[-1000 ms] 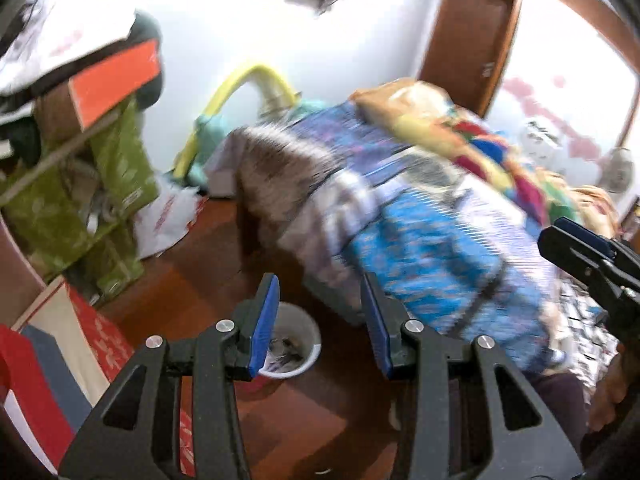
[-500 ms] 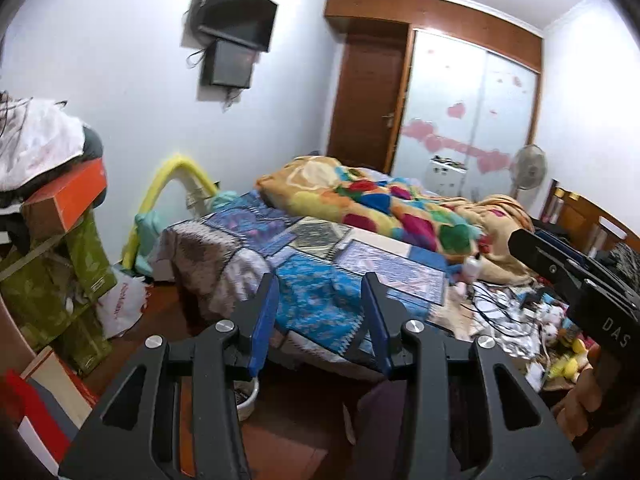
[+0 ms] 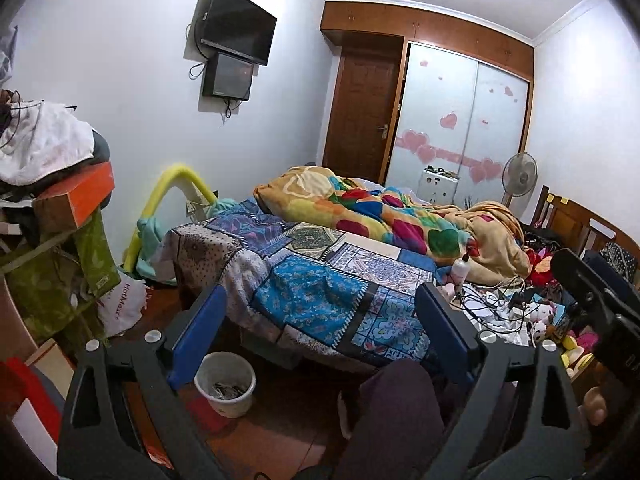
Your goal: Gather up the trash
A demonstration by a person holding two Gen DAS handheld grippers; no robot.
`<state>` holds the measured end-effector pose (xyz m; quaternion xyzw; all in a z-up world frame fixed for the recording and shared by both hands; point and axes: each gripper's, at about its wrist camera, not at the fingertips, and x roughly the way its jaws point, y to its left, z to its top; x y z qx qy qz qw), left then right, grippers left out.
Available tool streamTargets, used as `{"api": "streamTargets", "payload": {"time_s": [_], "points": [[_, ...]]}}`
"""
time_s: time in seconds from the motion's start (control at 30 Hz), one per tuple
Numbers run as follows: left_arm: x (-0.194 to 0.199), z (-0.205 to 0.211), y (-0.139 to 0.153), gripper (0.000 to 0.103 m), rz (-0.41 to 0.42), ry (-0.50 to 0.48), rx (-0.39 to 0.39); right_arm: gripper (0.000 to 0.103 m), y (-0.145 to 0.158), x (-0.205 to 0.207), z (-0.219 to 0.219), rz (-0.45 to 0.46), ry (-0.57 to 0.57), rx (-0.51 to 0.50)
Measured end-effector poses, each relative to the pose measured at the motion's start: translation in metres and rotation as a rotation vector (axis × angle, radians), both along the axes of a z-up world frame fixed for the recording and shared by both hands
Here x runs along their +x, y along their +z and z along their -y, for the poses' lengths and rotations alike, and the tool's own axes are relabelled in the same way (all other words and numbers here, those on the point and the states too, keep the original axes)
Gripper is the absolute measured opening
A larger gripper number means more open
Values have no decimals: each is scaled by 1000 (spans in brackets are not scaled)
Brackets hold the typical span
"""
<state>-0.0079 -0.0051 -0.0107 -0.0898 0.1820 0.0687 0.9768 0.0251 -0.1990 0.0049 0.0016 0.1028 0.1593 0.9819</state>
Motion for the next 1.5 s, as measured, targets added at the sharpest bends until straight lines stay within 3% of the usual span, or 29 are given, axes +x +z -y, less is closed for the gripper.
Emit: {"api": "streamTargets", "payload": {"time_s": [0.87,1.5], "points": [[-1,17,-6,95,-3,3,63,103,-7,-8,8,-45,55,-9],[3,17,-7,96,-6,23,49,103,-7,-6,8,-58,51,-10]]}}
